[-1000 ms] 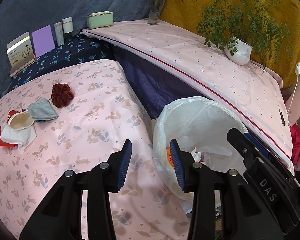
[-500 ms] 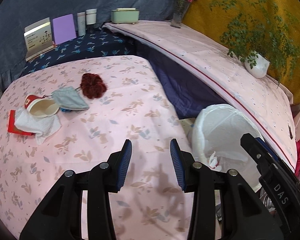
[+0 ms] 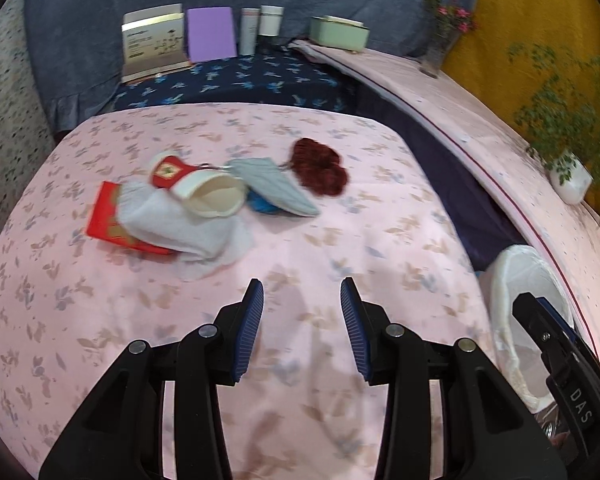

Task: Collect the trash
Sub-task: 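Move both open tools back over the cup and tissue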

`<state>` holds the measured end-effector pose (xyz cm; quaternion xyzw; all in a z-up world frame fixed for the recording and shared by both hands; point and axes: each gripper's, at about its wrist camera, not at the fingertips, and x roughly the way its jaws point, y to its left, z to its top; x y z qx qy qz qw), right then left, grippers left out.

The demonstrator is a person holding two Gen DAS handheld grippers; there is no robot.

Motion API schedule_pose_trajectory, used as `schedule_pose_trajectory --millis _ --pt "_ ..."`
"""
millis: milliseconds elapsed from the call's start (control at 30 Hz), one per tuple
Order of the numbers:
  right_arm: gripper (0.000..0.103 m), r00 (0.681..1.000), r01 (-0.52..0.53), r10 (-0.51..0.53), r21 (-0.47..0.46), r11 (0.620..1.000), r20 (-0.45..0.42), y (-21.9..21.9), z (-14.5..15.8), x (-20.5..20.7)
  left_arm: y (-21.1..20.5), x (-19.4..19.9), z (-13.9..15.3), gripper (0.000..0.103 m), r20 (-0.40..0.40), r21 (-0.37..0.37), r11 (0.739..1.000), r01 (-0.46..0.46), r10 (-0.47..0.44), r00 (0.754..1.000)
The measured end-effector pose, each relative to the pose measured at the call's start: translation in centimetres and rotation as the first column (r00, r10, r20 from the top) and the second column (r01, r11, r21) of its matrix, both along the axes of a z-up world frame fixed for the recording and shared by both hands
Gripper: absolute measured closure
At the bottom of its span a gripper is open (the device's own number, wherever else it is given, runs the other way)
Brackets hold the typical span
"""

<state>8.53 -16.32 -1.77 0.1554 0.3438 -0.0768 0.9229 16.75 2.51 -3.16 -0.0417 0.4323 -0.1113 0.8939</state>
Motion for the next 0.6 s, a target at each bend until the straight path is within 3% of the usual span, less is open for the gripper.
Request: schedule_pose_trajectory --millis 300,600 --pt "0.065 0.994 -0.101 0.101 -0.012 0.995 -0.028 5.4 -0.9 3.5 6.7 2.8 -1.4 0.065 -0.023 -0.009 0.993 -0.116 0.116 0.993" --pt "0.065 0.987 -0.151 0.151 0.006 0.988 -0.047 8.9 -1.9 6.9 9.3 5.6 -2.5 0.065 -0.033 -0.025 0.991 -0.132 0.131 0.991"
